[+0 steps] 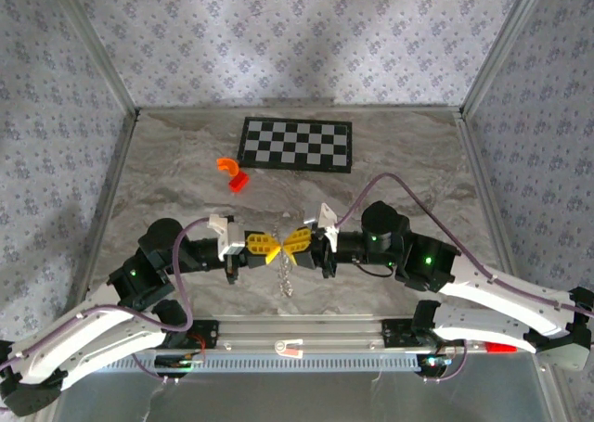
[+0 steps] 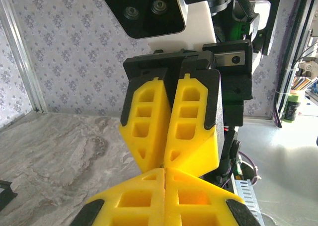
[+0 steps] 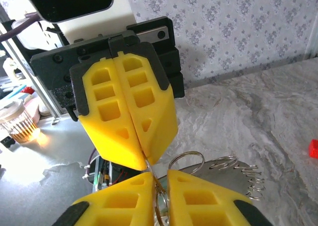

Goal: Put the keys on the keyring

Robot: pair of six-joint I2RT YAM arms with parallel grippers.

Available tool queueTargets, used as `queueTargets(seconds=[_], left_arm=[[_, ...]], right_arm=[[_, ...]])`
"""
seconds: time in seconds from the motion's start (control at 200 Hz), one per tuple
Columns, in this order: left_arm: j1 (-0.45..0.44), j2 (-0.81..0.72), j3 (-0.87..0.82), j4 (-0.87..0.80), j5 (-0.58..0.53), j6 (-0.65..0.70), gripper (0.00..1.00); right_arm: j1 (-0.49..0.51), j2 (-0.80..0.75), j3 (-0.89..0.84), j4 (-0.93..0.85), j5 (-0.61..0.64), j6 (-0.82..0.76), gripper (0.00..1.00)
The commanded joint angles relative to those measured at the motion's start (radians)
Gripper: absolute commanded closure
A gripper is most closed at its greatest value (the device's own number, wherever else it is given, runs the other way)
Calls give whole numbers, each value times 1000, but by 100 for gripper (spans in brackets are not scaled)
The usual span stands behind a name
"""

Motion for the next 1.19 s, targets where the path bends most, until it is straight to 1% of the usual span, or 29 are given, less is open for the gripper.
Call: queueTargets(seconds=[0.0,0.085,0.205,0.265,0.395,0.465,0.54,0.59,0.745,0.87,1.189], left_arm=[[-3,-6,27,54,27,2,100],[-3,-5,33,39,20,6,100],[-3,0,54,-32,-45,21,100],[-3,4,69,-80,-52,32,100],[-3,21,124,-206,-41,40,80],[-3,23,153,-286,-74,51,73],[-3,23,184,-377,-138,69,70],[-3,24,208,-439,-160,92,69],[-3,49,259,-545,-161,135,66],[-2,78,266,-540,-137,140,65],[-3,114,222,-368,-123,128,64]], right_arm=[[-6,5,-8,27,-11,-6,92],[-5,3,-7,21,-24,-24,100],[6,-11,1,-11,-26,-77,100],[14,-21,6,-41,-9,-112,100],[16,-20,52,-151,59,-180,100],[18,-22,79,-204,100,-214,100],[23,-11,109,-267,143,-265,100],[29,-4,129,-309,173,-300,100],[46,37,203,-418,253,-384,100],[62,71,251,-462,297,-428,100],[89,124,325,-479,318,-469,100]])
